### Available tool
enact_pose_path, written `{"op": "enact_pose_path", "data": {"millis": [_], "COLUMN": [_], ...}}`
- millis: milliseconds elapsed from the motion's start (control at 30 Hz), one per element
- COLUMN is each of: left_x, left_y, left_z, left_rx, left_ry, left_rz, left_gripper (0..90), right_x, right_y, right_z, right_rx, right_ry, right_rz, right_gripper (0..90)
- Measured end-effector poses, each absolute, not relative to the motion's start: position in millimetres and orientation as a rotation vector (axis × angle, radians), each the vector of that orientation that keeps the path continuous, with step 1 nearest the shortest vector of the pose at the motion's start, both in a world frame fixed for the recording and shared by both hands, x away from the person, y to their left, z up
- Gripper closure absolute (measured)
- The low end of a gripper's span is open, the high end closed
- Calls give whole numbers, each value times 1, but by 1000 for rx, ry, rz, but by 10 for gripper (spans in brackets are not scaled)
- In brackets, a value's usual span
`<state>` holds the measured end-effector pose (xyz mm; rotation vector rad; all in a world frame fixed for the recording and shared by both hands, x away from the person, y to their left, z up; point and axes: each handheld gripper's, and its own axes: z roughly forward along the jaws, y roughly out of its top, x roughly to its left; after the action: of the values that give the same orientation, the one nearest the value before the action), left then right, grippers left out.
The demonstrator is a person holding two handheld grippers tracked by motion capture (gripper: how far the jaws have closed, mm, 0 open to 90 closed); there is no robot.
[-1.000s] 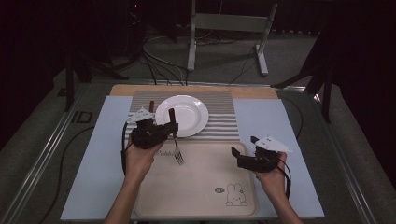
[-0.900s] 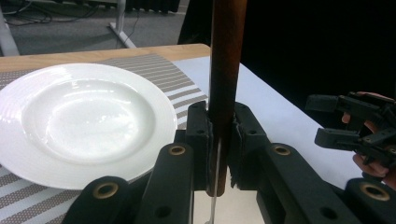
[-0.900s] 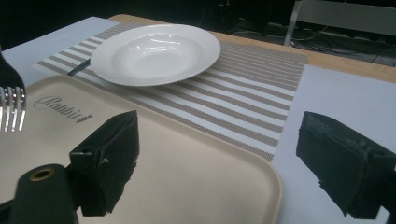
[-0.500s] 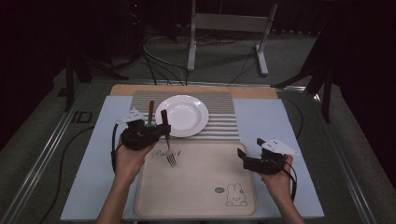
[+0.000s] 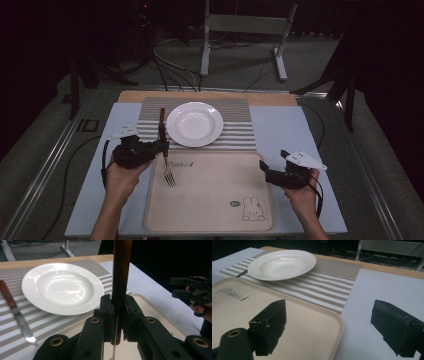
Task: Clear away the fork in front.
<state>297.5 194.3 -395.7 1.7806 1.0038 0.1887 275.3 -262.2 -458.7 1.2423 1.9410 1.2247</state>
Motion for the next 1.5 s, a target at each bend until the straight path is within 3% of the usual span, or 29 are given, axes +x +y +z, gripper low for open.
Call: {"op": "enact_pose_path", "data": {"millis": [333, 633, 1500], "left_x": [279, 274, 289], "left_y": [205, 210, 208], "left_z": [-402, -412, -486], "left_rx": [1811, 1853, 1912], "left_ry": [1023, 1067, 1231], "left_rz": [162, 57, -31], "left_gripper": [803, 806, 736], "right_x": [274, 273, 272], "right_y": [-264, -265, -268], "right_z": [-460, -460, -466], "right_rx": [1245, 1247, 1268], "right_ry": [1940, 1940, 1949], "right_rz": [1216, 1210, 1198], "right_gripper": [134, 134, 135]}}
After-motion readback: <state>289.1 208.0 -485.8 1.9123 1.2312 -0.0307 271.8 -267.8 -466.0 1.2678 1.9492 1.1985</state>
